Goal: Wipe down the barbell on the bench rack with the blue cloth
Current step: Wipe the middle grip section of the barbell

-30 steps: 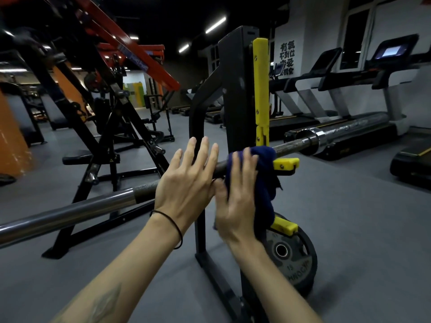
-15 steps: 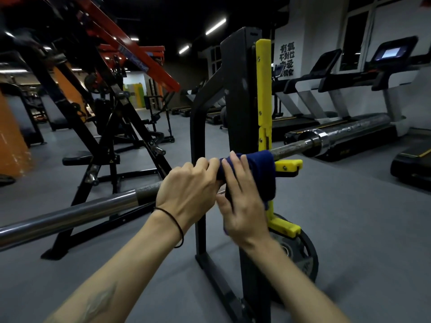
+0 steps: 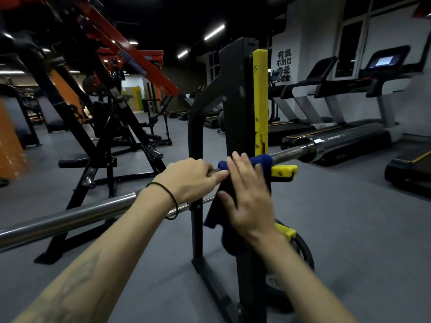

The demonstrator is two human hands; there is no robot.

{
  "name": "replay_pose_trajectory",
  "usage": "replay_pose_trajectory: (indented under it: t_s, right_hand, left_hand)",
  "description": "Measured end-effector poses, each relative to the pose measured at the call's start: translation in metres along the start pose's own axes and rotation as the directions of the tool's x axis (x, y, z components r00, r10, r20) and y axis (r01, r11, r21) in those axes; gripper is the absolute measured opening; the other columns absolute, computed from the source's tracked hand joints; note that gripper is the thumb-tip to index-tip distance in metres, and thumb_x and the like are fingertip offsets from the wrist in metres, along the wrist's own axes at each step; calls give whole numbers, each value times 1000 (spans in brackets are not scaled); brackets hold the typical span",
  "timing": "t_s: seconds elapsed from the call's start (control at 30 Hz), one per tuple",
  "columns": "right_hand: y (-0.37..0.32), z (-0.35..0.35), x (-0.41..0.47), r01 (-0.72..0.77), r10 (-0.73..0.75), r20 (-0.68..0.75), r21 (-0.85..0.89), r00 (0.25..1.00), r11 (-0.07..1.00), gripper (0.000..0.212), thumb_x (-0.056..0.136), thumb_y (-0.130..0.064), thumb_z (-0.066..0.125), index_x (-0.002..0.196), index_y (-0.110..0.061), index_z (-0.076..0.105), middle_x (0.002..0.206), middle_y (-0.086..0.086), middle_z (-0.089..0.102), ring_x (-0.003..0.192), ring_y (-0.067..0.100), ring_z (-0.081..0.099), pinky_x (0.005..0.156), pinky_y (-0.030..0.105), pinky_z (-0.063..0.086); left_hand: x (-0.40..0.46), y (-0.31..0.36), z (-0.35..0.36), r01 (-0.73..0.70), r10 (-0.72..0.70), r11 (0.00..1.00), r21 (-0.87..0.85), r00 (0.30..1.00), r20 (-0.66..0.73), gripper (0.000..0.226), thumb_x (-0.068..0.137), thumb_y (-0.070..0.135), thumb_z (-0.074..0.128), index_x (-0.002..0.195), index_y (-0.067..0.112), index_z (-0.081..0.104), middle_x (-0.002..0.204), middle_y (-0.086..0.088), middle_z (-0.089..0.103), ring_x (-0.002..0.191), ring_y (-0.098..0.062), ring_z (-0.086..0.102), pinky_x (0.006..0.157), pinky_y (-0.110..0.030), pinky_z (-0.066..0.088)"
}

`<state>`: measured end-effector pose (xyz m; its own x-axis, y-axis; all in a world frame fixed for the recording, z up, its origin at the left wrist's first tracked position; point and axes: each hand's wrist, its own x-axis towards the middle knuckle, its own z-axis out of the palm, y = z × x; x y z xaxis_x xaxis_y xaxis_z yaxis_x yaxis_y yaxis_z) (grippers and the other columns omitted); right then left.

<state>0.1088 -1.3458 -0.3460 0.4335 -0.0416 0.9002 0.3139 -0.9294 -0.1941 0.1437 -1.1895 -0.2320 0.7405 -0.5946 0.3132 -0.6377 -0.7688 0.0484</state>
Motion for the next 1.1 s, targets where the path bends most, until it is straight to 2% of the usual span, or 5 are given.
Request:
replay_pose_trajectory:
  t_s: [0.17, 0.53, 0.73, 0.93, 1.1]
  right_hand:
    - [-2, 3, 5, -259, 255, -108, -22, 961, 966, 64, 108, -41, 29, 158, -1, 34, 168, 16, 27, 160, 26, 13, 130, 46, 7]
    - [-7, -2, -2, -255, 249, -68, -101, 966, 962, 70, 106, -45, 39, 161, -4, 29, 170, 14, 22, 160, 24, 7, 130, 42, 4]
    - [23, -29, 4, 95, -61, 132, -263, 989, 960, 69, 100, -39, 50, 160, -8, 35, 167, 13, 32, 158, 25, 21, 130, 47, 12]
    - [-12, -27, 7, -187, 224, 166, -213, 960, 959, 80, 96, -37, 55, 161, 0, 26, 169, 19, 21, 160, 32, 10, 130, 48, 11]
    - [-8, -56, 18, 41, 37, 430, -172, 902, 984, 75, 94, -31, 54, 161, -5, 30, 169, 14, 24, 159, 27, 16, 130, 48, 13]
  left_hand:
    - [-9, 5, 10, -90, 130, 978, 186, 968, -213, 48, 99, 67, 27, 85, 26, 48, 84, 4, 63, 77, -24, 62, 63, -37, 40]
    - [-2, 5, 9, 16, -6, 993, 117, 996, -90, 69, 92, 79, 12, 93, 25, 56, 79, 4, 60, 77, -22, 59, 69, -39, 40]
    - [-4, 7, 11, 38, -9, 982, 183, 987, -158, 74, 91, 76, 6, 101, 24, 58, 87, 4, 64, 81, -22, 62, 66, -38, 41]
    - [-12, 10, 18, 105, -47, 956, 274, 977, -208, 74, 98, 69, 7, 101, 19, 62, 95, 0, 62, 89, -24, 58, 69, -37, 41]
    - [-15, 14, 11, 167, -144, 959, 229, 983, -115, 66, 101, 65, 15, 112, 18, 60, 106, 0, 63, 97, -23, 58, 80, -37, 45]
